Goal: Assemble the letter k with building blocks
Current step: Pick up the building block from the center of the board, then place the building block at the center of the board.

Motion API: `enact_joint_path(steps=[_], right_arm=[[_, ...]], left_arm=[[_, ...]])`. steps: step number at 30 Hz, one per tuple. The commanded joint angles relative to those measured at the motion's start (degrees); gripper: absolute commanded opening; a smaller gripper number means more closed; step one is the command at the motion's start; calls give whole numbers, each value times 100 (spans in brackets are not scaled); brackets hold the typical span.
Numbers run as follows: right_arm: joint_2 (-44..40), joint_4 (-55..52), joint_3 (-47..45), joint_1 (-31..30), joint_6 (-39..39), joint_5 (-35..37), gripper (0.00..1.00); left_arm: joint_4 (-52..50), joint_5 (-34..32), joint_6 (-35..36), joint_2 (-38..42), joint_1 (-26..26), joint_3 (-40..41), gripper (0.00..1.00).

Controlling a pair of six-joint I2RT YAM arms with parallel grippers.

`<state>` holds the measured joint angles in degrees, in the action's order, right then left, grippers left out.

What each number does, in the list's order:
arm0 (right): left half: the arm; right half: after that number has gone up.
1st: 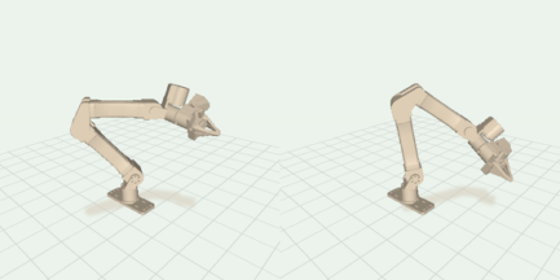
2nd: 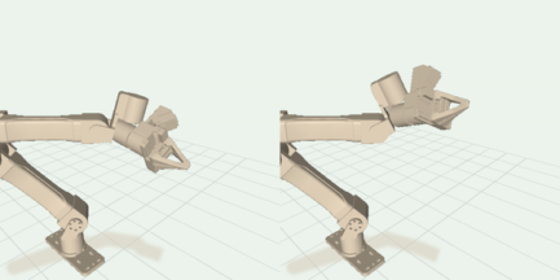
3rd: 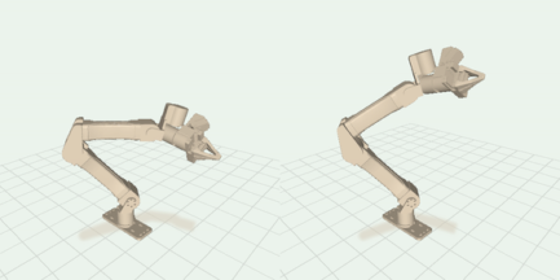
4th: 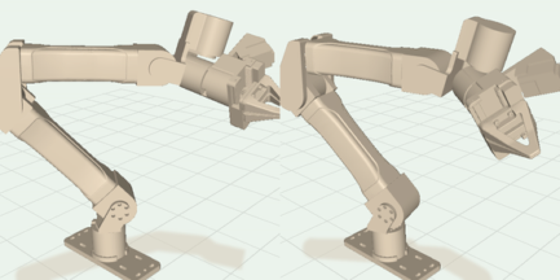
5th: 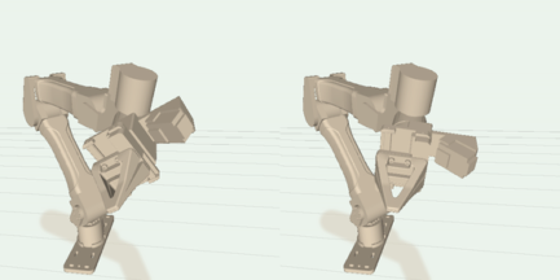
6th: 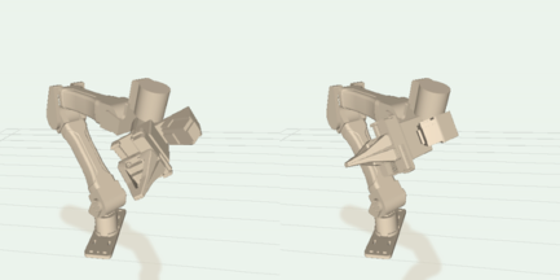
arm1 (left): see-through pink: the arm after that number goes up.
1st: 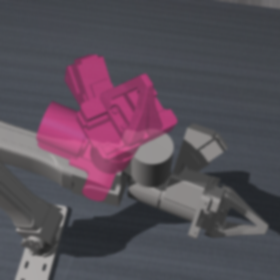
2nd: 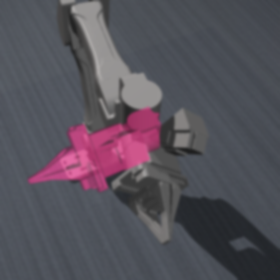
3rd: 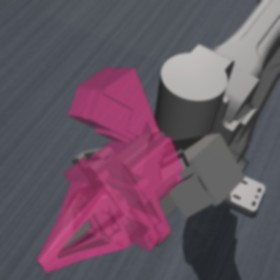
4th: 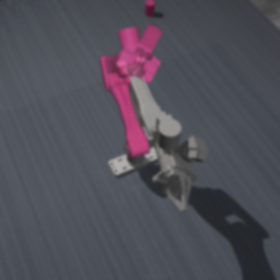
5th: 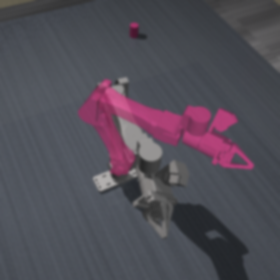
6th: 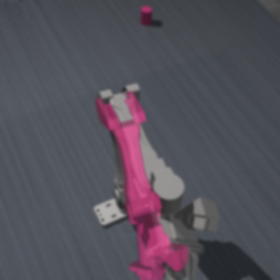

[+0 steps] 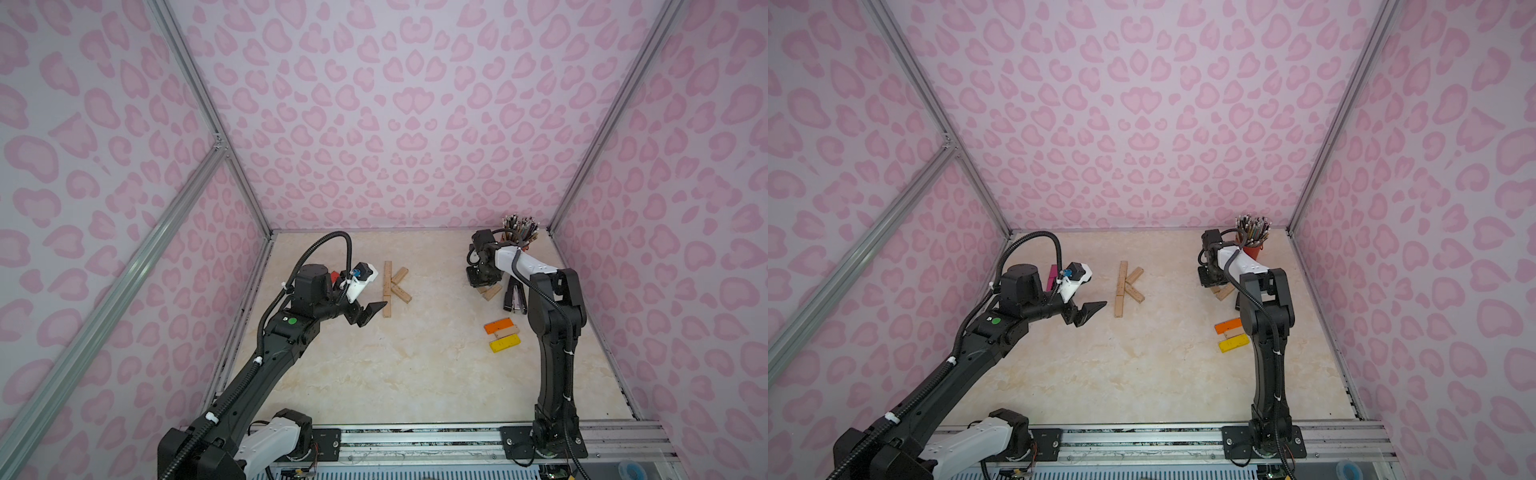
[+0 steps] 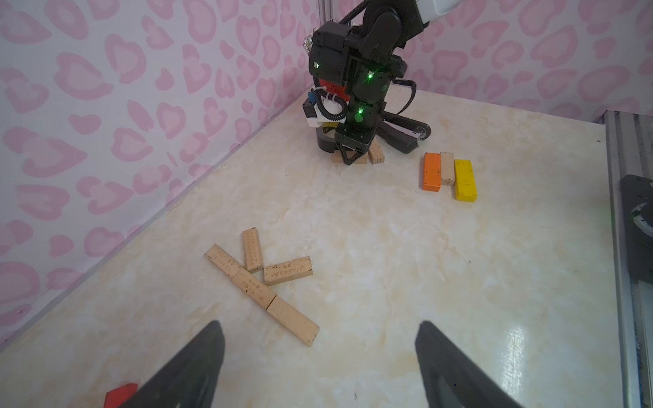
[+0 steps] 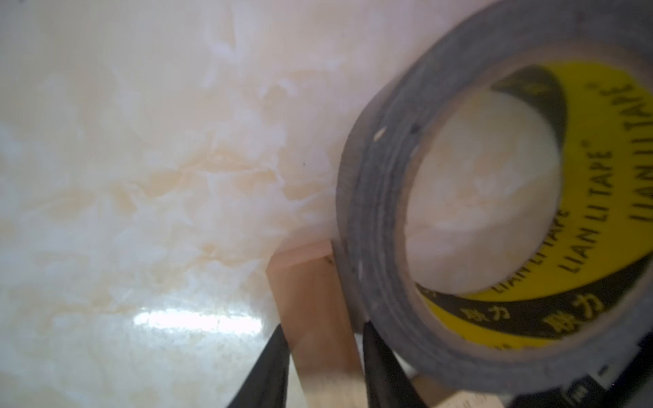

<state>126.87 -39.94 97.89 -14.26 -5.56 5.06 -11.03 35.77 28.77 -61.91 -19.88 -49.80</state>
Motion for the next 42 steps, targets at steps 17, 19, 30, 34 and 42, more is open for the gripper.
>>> enact_joint_path(steps=[17, 19, 30, 34, 42], right_arm=[[-18, -148, 661, -1204, -2246, 724, 15], [255, -169, 1036, -1367, -2368, 716, 15], [2165, -1393, 3950, -1591, -2297, 923, 16], [2524, -1595, 4475, -1567, -2386, 751, 17], [2677, -1619, 4564, -1571, -2462, 619, 22]], left_arm=[[30, -19, -82, -14, 46, 25, 87], [22, -25, -83, 15, 46, 31, 87], [57, -158, -65, 153, 54, 112, 87], [66, -173, -61, 153, 85, 130, 87], [74, -139, -74, 118, 125, 120, 87]])
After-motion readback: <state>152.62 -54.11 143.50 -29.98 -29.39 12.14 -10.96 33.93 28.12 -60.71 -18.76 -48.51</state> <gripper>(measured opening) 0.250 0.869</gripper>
